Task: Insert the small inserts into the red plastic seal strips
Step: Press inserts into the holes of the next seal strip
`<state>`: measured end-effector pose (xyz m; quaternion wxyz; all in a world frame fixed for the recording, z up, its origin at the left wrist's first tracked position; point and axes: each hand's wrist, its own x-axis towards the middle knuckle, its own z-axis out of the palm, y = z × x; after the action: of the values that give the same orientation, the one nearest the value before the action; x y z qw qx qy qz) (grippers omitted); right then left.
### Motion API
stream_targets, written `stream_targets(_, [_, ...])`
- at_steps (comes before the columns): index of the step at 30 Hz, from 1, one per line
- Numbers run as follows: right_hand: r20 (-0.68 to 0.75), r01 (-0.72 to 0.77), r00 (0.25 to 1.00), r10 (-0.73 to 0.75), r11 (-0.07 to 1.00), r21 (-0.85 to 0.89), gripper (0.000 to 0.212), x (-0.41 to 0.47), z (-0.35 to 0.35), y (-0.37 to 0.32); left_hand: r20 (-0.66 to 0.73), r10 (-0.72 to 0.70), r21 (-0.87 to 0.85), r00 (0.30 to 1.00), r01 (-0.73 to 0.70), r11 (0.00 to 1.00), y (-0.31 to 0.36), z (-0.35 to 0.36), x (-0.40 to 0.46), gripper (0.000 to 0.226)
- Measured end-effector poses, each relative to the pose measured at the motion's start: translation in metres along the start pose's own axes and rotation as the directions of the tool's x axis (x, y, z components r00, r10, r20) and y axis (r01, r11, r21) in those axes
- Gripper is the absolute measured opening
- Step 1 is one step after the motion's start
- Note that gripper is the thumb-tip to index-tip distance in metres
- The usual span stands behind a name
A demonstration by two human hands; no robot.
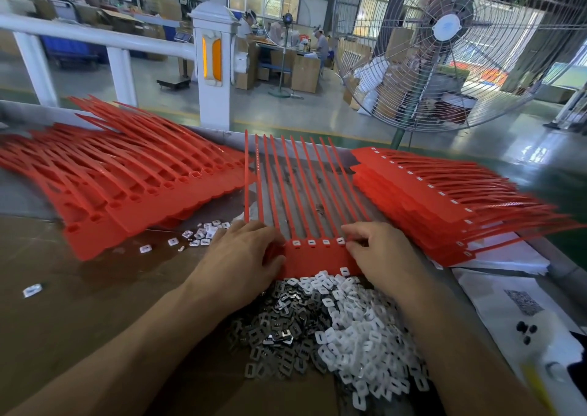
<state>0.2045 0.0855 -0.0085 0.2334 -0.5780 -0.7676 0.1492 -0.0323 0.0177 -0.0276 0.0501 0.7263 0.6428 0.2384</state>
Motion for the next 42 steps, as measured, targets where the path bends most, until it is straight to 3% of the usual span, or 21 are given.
stream_targets(13, [0.015, 0.085, 0.996, -0.084, 0.975, -0.204, 0.029, -0.004, 0.000, -0.006, 0.005, -0.004, -0.001, 1.000, 0.004, 1.000, 0.001, -0.001, 0.000, 0.031])
stream_targets(26, [0.099, 0.165, 0.986, -0.133, 0.852, -0.496, 0.032, -0.009, -0.002, -0.027, 0.006, -0.009, -0.001, 1.000, 0.009, 1.000, 0.000, -0.001, 0.000, 0.031])
stream_targets(35, [0.086, 0.165, 0.986, -0.141, 0.854, -0.494, 0.030, -0.009, -0.002, -0.027, 0.012, -0.017, 0.014, 1.000, 0.017, 1.000, 0.001, -0.001, 0.001, 0.032])
stream_targets(42, [0.157, 0.131, 0.981, -0.112, 0.985, -0.116, 0.013, -0.011, -0.017, -0.007, 0.012, -0.012, 0.005, 1.000, 0.012, 1.000, 0.001, -0.002, 0.000, 0.032])
